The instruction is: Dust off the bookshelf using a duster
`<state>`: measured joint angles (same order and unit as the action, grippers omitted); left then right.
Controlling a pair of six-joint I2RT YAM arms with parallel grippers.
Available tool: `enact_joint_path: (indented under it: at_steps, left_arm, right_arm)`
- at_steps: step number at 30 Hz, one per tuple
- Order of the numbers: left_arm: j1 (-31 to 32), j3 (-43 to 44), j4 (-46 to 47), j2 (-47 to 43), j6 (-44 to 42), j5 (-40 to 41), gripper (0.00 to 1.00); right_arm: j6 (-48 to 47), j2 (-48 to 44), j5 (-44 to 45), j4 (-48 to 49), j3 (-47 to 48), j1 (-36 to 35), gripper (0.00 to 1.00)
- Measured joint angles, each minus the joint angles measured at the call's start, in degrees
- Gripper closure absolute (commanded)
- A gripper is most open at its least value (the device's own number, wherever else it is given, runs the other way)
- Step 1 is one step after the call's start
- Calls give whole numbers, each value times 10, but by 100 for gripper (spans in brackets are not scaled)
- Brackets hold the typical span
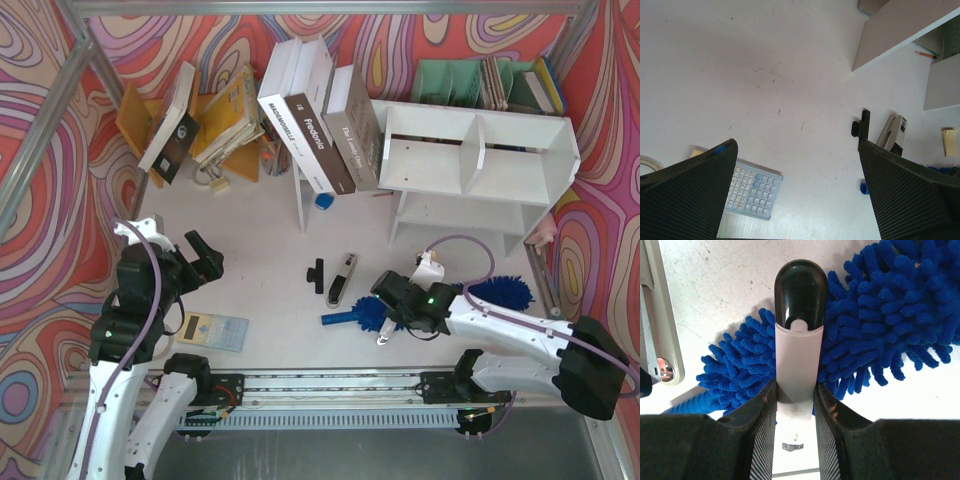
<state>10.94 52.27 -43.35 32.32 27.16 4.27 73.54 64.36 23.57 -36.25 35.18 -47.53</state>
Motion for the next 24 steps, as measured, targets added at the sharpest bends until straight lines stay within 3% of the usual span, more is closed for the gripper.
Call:
enact_joint_path:
  at_steps: [24]
  left_arm:
    - [0, 0, 0, 0, 0, 0, 2]
  right_arm:
    - [-1, -22, 24, -25, 63, 0, 74]
